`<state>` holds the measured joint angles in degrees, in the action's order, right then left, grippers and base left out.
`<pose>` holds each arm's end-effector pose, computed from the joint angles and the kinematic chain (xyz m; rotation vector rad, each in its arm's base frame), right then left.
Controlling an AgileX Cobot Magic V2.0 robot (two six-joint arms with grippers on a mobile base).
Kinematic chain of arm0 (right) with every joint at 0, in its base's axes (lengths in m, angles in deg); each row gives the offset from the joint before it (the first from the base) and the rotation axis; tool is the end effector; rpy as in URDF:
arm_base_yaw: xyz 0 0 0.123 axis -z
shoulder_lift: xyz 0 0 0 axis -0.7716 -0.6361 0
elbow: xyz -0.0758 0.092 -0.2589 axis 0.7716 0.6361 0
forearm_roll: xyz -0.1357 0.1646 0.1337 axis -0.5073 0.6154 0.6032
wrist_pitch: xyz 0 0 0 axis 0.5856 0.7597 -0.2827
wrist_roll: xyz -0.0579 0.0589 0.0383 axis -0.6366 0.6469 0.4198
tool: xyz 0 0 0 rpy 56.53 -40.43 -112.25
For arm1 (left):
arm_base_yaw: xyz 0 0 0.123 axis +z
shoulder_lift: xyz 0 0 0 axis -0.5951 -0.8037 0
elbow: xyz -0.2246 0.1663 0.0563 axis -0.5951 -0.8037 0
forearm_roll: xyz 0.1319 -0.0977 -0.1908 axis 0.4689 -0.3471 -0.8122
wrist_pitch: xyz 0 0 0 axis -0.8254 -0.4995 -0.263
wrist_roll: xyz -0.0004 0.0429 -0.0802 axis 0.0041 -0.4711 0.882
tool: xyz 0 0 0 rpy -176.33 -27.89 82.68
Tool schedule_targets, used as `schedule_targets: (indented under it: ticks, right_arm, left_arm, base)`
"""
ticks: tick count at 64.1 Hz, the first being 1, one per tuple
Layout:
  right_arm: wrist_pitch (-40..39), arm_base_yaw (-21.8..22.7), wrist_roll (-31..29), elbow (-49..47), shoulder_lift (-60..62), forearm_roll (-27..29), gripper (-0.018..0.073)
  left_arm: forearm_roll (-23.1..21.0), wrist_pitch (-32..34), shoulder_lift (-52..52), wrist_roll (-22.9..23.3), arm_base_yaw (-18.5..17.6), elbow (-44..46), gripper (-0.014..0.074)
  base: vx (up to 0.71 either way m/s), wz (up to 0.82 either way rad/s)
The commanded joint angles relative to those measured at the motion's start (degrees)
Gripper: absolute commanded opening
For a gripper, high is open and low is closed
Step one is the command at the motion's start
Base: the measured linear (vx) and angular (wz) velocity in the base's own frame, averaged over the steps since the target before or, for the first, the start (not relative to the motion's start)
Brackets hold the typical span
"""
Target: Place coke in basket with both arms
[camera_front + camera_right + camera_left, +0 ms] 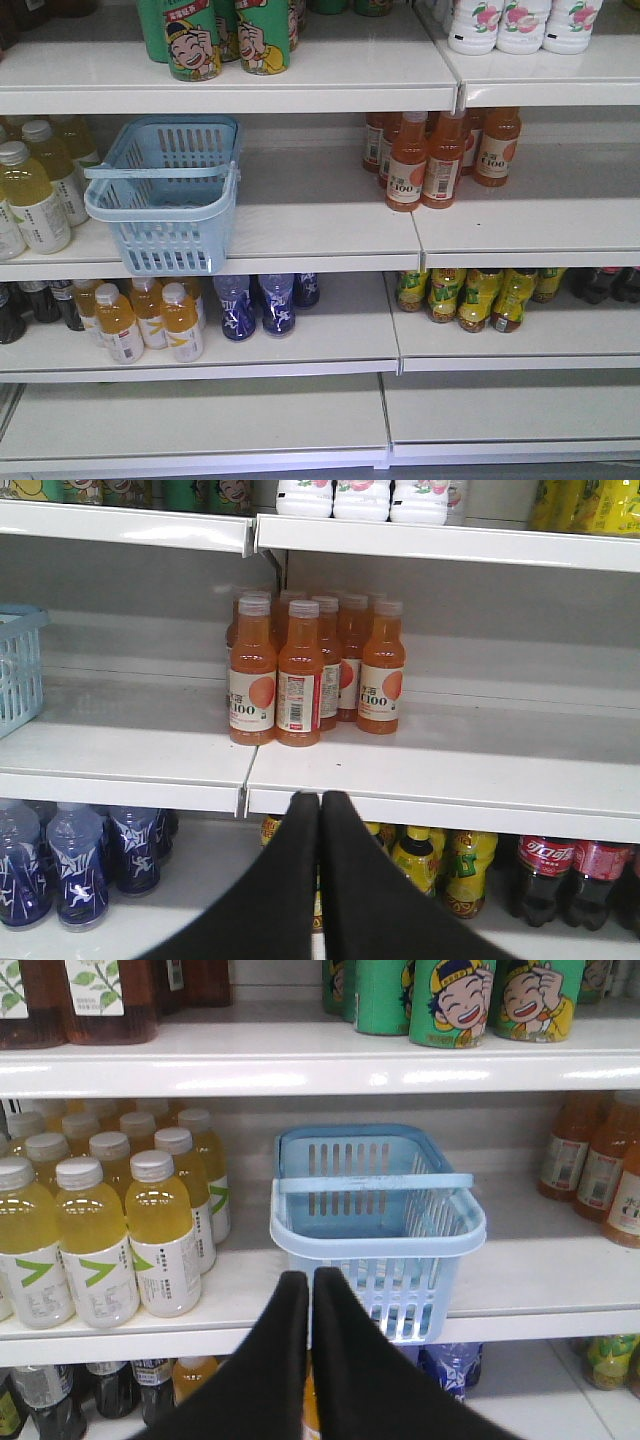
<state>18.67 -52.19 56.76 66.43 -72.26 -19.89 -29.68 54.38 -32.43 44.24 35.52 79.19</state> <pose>0.0566 0.0019 0.1956 -0.0933 1.5935 -0.0426 0.1354 -0.0026 0.2938 -0.0790 1.7399 -0.0949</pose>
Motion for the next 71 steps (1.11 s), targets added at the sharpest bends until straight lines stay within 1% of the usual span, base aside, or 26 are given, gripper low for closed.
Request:
schedule_targets:
  ticks: [1, 20, 31, 41, 58, 64, 71]
  right_arm:
    - [-4.45, -0.03, -0.31, 0.45, 0.53, -0.07, -0.0010]
    - [-4.45, -0.03, -0.31, 0.45, 0.53, -0.07, -0.0010]
    - [-4.45, -0.03, -0.31, 0.45, 0.53, -0.07, -0.0010]
    - [-4.45, -0.03, -0.31, 0.45, 0.53, -0.07, -0.0010]
    - [-4.45, -0.03, -0.31, 0.45, 0.53, -0.07, -0.0010]
    - [-4.45, -0.03, -0.31, 0.45, 0.53, -0.07, -0.0010]
    - [-4.45, -0.03, -0.31, 0.45, 0.53, -0.07, -0.0010]
  left_arm:
    - [0.01, 4.07, -1.27, 0.66, -0.10, 1.94, -0.0006]
    - [-0.05, 4.21, -1.26, 0.77, -0.10, 1.94, 0.0003]
    - [0.01, 3.32, -1.26, 0.77, -0.10, 1.94, 0.0062]
    - [0.01, 0.95, -1.26, 0.59, -0.10, 1.94, 0.0165]
    - [0.01, 0.80, -1.26, 0.54, -0.10, 1.94, 0.0433]
    - [0.01, 1.10, -1.26, 0.54, -0.10, 1.94, 0.0486]
    - [0.01, 3.65, -1.26, 0.60, -0.10, 1.94, 0.0500]
  base:
    - [0.00, 0.00]
    - [0.00, 0.00]
    - [0.00, 0.00]
    - [0.00, 0.00]
    - [0.00, 0.00]
    - [0.00, 0.00]
    - [0.00, 0.00]
